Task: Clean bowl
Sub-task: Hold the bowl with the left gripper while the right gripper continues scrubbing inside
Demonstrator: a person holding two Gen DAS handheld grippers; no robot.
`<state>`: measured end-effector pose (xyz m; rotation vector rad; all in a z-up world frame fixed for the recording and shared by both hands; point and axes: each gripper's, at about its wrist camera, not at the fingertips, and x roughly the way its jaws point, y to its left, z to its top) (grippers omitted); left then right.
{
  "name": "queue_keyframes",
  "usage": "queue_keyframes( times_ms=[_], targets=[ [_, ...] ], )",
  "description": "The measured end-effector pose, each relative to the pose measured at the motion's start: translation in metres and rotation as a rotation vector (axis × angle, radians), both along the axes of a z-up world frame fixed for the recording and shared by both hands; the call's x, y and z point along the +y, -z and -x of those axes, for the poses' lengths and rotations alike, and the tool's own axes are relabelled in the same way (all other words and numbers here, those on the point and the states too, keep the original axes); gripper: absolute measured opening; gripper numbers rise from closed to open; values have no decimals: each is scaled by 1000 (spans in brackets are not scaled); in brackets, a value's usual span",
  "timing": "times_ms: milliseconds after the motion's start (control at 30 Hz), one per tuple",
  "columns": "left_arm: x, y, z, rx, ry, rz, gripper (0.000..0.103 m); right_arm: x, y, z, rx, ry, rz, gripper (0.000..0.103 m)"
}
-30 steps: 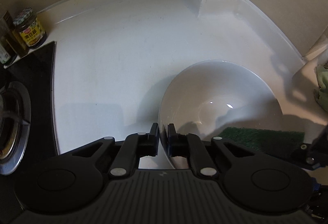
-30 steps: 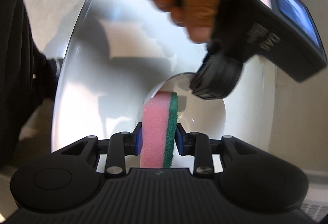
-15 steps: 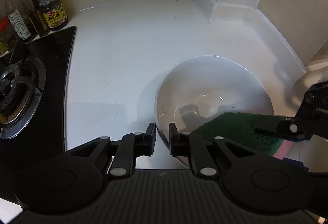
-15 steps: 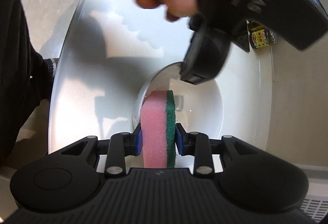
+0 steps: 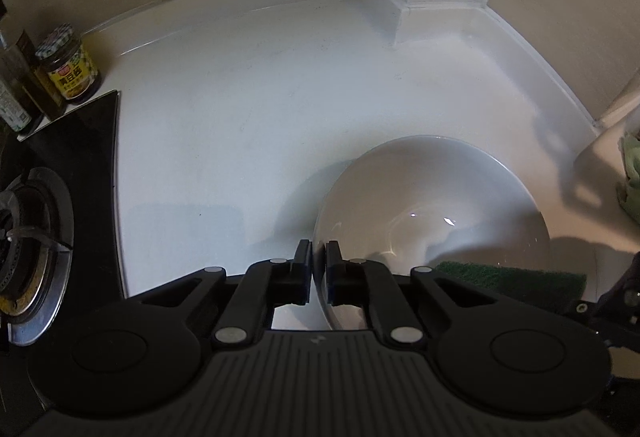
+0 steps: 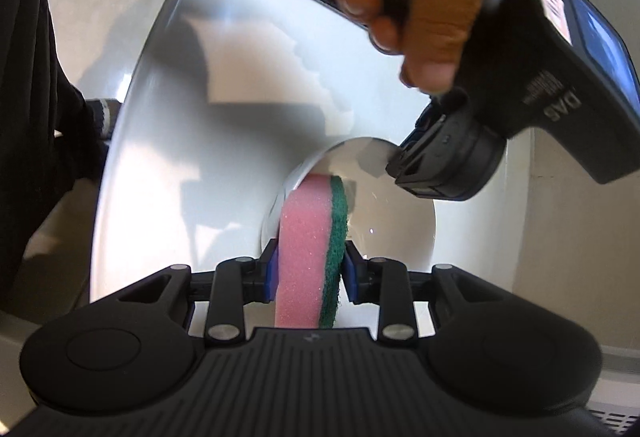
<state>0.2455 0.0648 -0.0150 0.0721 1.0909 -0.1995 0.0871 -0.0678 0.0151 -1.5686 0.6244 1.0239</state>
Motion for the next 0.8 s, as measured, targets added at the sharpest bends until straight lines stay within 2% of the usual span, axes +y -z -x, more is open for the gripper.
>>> queue_keyframes(
  times_ms=[133,333,433,633,700,800],
  targets=[
    [6,-6,15,0,-65,22,11,3,-2,-1,9,15,-21,27],
    [13,1,34,9,-115,98,13,6,0,-1,20,26,-41,27],
    [10,1,29,4,-83,68,12,7,-2,1,21,22,-46,27],
    [6,0,1,7,65,-10,10,5,-4,6,2,-21,-19,27],
    [6,0,-11,19,75,-19,10,3,-2,7,-21,-45,7,27],
    [2,-4,-13,10,47,-26,9,4,-4,3,-22,-20,-2,27]
  ],
)
